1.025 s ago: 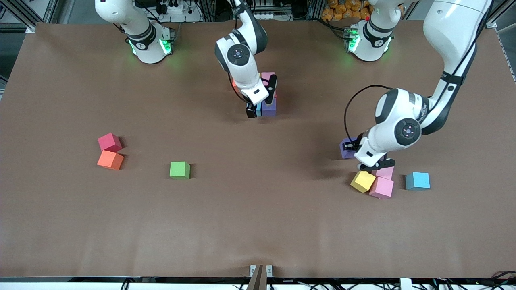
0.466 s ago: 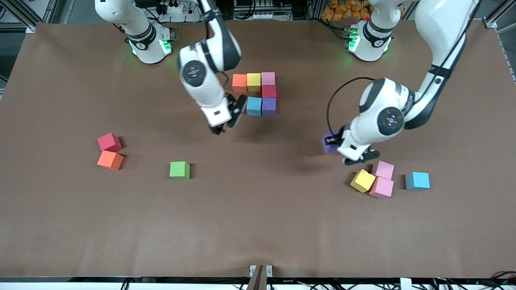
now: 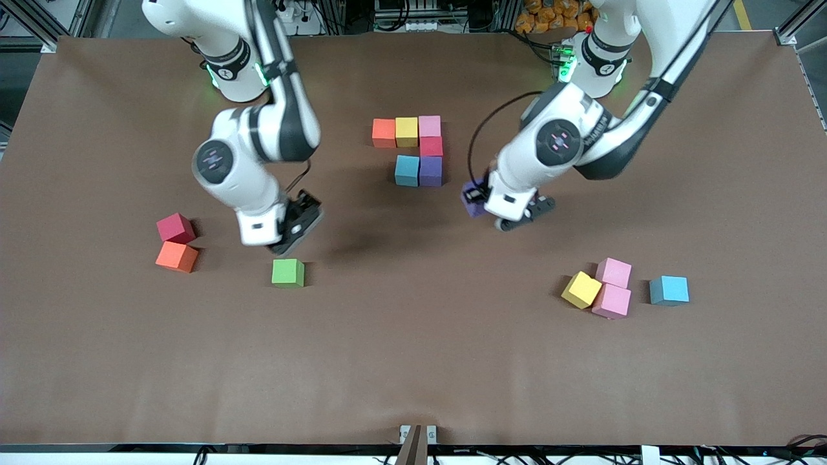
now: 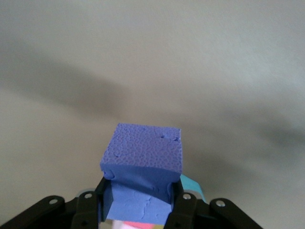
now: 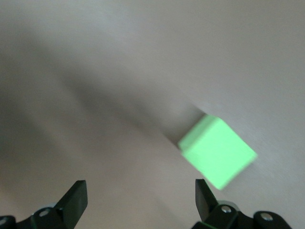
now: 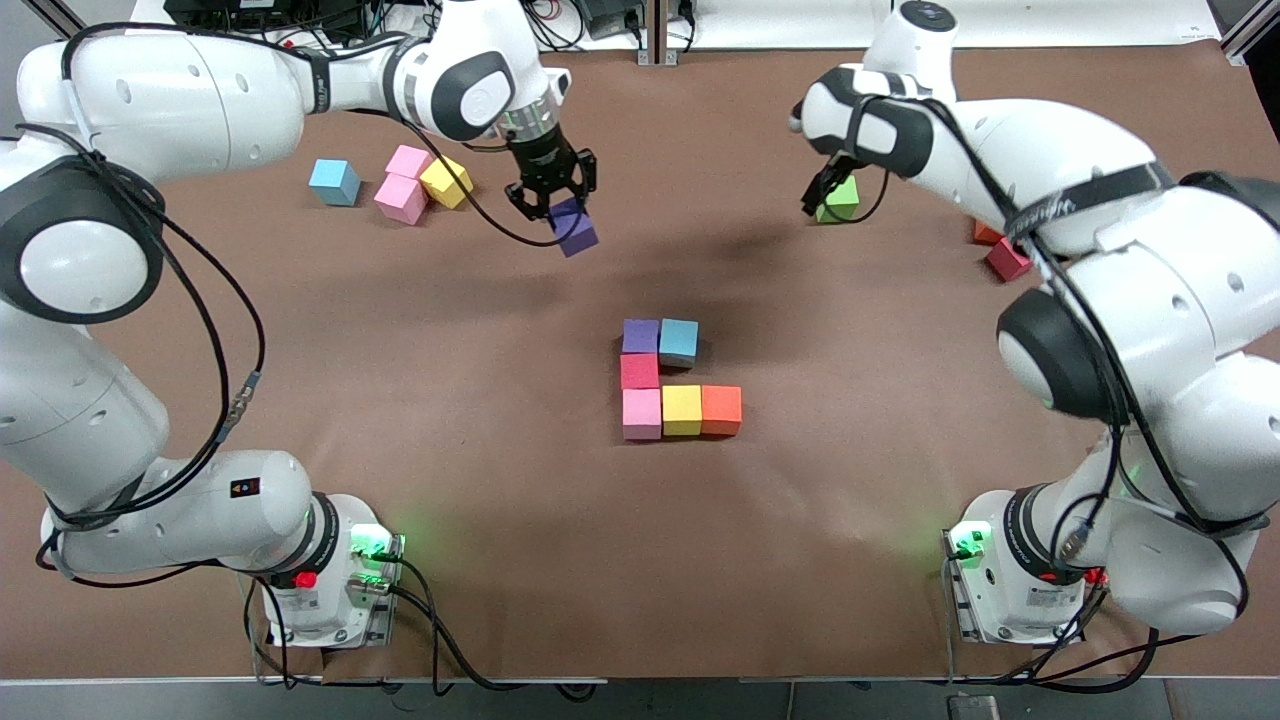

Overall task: Form number 2 with 11 blocks
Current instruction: 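Carry the purple cube to the row while the right gripper grasps green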

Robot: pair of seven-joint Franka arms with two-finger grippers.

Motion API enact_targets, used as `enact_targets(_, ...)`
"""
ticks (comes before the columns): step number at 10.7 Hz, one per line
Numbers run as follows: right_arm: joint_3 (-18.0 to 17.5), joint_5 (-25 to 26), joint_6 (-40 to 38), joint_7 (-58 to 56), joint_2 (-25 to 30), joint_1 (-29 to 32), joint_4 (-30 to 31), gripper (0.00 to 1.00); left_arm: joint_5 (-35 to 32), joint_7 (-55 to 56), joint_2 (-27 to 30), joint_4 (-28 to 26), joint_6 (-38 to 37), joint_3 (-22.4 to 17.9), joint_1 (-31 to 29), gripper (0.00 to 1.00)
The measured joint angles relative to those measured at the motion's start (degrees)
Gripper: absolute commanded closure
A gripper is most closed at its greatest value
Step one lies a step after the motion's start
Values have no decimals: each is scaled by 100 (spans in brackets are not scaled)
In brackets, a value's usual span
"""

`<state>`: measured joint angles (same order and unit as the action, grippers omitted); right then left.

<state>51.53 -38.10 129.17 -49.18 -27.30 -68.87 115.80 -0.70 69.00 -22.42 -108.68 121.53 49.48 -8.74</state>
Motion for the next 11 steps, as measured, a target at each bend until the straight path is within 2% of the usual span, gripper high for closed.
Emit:
enact_targets(2,-814,-13,120,95,7,1221,-127,0,2,1035,-3,134,-1,236,152,57)
enact_targets(4,-1649,-16,90,753,-14,2283,-357,0,2,2009,-20,306,1,270,604,55)
enact_targets(5,-1845,-16,156,1252,-41,2494,-424,0,2,2411,-33,393,7,267,804,55)
enact_targets(8,-2203,-13,836,2640,-224,2517,-483,0,7,3613,-284,727,74,246,1195,55)
enact_targets(11,-2356,-13,1376,3093,-643,2515,-484,0,7,4755,-686,891,525,194,1472,55)
